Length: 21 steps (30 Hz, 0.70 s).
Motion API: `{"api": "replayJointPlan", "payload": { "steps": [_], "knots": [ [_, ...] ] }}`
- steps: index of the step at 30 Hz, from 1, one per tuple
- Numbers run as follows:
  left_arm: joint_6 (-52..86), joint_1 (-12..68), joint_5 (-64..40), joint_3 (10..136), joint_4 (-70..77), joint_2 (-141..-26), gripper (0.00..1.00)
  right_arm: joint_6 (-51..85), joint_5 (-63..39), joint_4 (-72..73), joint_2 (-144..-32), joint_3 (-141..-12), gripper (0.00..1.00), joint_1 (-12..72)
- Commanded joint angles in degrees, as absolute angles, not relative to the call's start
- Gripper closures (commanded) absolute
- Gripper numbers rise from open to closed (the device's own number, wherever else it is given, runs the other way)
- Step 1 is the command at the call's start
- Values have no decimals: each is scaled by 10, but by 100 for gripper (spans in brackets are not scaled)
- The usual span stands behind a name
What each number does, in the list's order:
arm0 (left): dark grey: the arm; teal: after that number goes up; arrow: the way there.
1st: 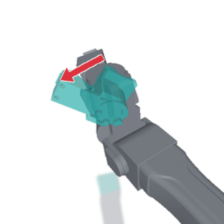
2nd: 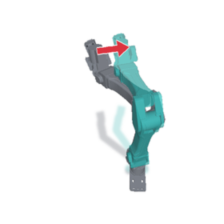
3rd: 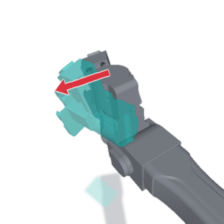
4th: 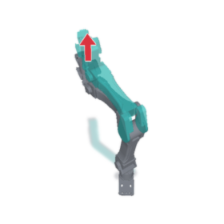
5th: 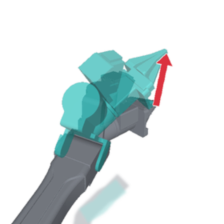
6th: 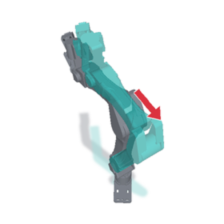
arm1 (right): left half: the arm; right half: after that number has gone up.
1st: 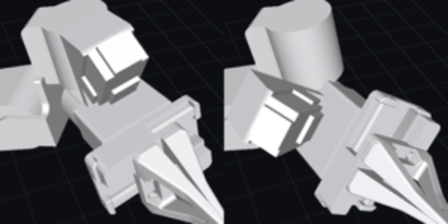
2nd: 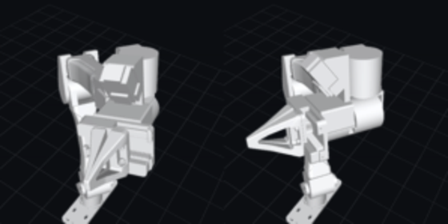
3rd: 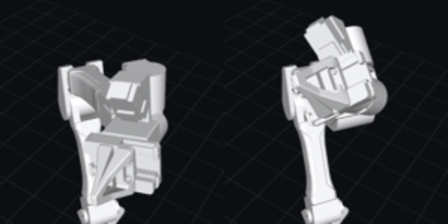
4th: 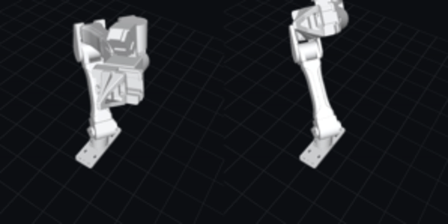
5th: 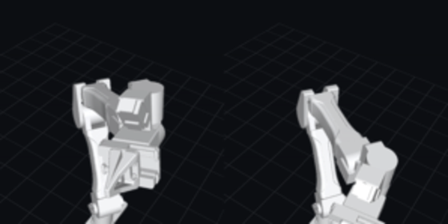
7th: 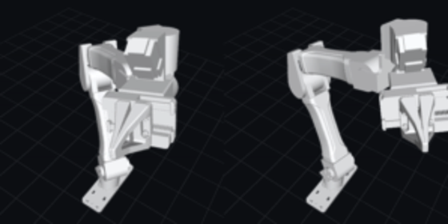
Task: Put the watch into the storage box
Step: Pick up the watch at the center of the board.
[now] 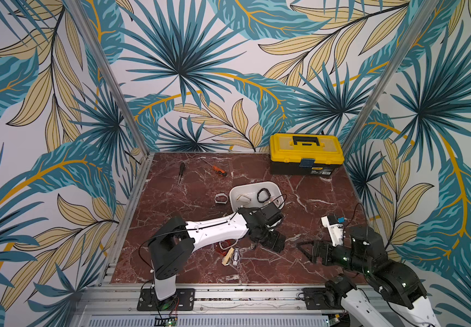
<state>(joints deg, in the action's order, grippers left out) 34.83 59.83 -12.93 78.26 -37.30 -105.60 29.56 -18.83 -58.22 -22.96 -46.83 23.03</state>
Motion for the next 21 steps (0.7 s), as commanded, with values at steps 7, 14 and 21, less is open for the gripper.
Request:
{"api": "replayJointPlan", "payload": {
  "steps": [7, 14, 21],
  "knots": [
    [433, 585, -129, 856, -442, -1116, 14, 280, -215, -638, -181, -485, 0, 231],
    [446, 574, -126, 882, -448, -1145, 19, 274, -214, -642, -177, -483, 0, 230],
    [440, 571, -129, 916, -467, -1172, 24, 272, -213, -642, -169, -470, 0, 230]
  ]
}}
